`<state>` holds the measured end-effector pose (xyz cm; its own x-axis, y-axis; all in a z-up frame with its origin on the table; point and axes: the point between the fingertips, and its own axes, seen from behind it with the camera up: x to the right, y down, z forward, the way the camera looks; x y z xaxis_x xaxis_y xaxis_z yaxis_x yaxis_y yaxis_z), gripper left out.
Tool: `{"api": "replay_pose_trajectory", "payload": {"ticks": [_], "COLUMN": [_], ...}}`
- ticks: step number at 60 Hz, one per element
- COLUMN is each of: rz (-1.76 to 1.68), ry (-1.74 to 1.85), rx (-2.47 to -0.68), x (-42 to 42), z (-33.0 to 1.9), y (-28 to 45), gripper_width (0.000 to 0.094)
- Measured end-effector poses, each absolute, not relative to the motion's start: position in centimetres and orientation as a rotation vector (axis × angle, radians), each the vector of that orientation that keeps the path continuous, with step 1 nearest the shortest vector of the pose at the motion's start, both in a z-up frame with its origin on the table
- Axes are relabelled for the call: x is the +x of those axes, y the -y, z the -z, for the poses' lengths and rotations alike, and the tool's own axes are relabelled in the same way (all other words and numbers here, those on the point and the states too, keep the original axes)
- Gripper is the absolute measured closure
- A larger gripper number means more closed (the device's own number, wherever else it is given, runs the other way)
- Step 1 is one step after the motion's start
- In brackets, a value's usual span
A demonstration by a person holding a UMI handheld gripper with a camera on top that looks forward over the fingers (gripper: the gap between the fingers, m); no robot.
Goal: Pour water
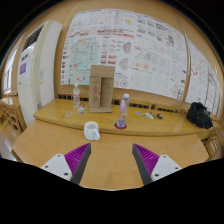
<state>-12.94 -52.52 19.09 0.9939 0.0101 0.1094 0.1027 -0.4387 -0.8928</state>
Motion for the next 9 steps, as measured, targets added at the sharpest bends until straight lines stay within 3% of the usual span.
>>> {"api": "replay_pose_trajectory", "payload": {"ticks": [9], "rz": [0.102], "ry": [0.065], "rx": [-2.001], "x": [-13.5], "z": [-20.0], "y": [54.3], "gripper_width": [0.0083]}}
